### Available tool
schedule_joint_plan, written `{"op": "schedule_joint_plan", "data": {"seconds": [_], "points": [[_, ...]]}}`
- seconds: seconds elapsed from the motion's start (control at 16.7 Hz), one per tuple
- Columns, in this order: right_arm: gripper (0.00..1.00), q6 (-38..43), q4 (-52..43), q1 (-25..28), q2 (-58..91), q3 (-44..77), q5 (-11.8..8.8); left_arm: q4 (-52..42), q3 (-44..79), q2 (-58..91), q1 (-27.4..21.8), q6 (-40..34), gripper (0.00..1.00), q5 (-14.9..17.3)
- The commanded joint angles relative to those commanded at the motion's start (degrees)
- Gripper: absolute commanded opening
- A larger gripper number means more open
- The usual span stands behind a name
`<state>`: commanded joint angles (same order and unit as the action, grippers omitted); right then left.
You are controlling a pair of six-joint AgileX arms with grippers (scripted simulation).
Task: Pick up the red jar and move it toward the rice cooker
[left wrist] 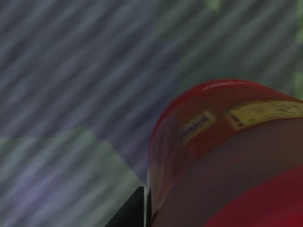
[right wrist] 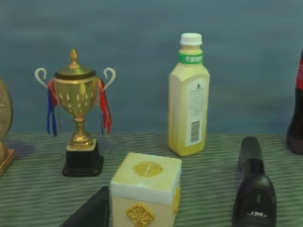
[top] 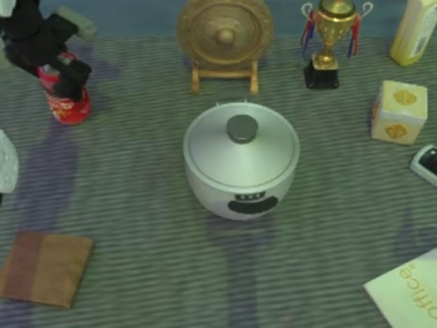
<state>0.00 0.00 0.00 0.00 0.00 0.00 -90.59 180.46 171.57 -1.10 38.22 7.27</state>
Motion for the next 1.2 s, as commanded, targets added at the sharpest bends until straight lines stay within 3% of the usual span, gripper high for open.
{"op": "schedule_joint_plan", "data": {"seconds": [0.42, 0.96, 1.2], "points": [[1.0, 0.0, 0.0, 0.0, 0.0, 0.0, 0.0, 3.3, -9.4, -7.9, 0.5, -0.1, 0.0, -0.1], [1.0, 0.0, 0.0, 0.0, 0.0, 0.0, 0.0, 14.2, -52.4, -35.8, 1.2, 0.0, 0.0, -0.5], [1.0, 0.0, 0.0, 0.0, 0.0, 0.0, 0.0, 18.3, -65.3, -46.0, 1.5, 0.1, 0.0, -0.6]]}}
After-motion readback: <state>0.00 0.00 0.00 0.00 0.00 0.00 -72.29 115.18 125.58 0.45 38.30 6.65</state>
